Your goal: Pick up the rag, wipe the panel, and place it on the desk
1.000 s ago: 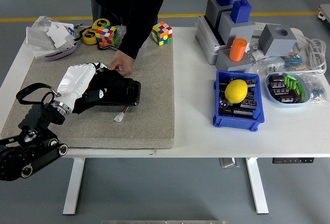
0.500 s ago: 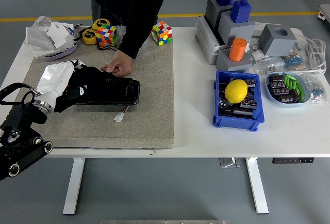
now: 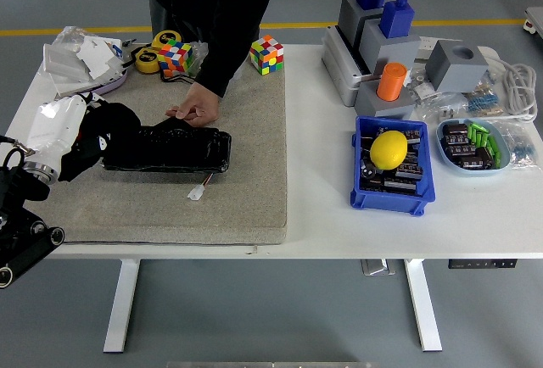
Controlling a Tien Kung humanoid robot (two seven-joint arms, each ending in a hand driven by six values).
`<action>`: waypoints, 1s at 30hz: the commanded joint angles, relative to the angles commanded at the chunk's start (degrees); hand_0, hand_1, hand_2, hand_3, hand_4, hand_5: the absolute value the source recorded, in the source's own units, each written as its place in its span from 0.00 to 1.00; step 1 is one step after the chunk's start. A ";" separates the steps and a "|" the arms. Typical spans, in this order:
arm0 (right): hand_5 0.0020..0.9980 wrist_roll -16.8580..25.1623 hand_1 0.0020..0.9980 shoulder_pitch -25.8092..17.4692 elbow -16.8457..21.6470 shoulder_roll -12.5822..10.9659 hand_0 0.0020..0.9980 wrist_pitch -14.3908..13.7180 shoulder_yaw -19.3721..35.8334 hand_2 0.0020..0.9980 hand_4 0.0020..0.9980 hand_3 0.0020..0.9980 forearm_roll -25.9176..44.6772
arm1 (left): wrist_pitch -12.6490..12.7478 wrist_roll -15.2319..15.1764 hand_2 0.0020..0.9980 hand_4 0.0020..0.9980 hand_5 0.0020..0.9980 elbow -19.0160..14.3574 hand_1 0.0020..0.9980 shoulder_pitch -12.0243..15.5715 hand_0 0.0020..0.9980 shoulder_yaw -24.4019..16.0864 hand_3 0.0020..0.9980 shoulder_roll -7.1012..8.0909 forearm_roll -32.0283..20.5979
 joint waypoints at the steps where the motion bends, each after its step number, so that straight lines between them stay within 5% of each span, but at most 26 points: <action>1: 0.59 0.02 0.69 0.02 0.01 0.02 0.75 -0.01 0.02 0.70 1.00 0.62 -0.02 | 0.00 0.01 0.53 0.66 0.00 -0.02 0.07 0.00 0.15 0.00 0.64 0.05 -0.02; 30: 0.60 0.26 0.69 0.46 -0.01 -0.08 0.75 -0.04 -0.70 0.70 1.00 0.62 0.35 | 0.00 0.78 0.53 0.66 0.00 -5.45 0.07 -4.89 0.15 13.35 0.64 -4.29 -1.28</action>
